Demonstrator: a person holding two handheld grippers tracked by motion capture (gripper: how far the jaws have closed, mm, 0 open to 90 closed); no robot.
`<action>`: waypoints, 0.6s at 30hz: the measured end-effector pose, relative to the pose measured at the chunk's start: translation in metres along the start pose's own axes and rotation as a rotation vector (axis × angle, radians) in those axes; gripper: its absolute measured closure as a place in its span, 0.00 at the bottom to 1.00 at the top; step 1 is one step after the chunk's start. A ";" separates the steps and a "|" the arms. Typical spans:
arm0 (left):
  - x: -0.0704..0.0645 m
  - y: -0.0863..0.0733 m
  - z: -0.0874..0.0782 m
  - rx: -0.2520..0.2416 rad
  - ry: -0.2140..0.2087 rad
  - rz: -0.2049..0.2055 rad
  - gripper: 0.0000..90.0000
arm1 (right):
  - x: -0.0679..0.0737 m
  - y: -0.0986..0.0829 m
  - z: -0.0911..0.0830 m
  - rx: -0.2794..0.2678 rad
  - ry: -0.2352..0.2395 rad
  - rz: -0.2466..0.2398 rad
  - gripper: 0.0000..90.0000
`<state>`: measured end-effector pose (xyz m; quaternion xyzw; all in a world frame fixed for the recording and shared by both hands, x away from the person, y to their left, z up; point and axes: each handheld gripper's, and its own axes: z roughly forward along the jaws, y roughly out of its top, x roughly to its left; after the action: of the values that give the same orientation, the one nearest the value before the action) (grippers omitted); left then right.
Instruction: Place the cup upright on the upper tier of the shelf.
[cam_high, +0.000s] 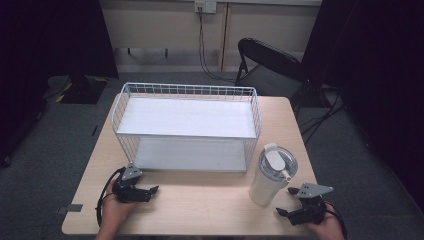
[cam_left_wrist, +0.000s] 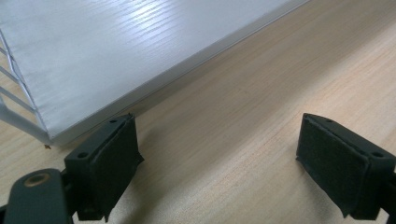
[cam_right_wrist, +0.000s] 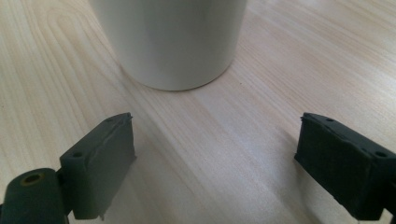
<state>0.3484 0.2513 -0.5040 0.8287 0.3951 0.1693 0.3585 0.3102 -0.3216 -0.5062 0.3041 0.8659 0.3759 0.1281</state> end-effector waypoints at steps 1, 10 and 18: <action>-0.001 0.000 0.000 0.001 -0.001 -0.001 0.13 | 0.000 0.000 0.000 0.000 0.000 0.002 0.12; -0.001 0.001 0.002 0.015 -0.021 0.011 0.07 | 0.002 0.001 0.000 -0.005 -0.027 0.034 0.15; -0.001 0.001 0.002 0.021 -0.027 0.019 0.04 | 0.007 0.012 -0.011 -0.073 0.009 0.049 0.16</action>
<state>0.3493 0.2487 -0.5047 0.8384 0.3841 0.1574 0.3532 0.3053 -0.3175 -0.4897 0.3188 0.8443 0.4118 0.1262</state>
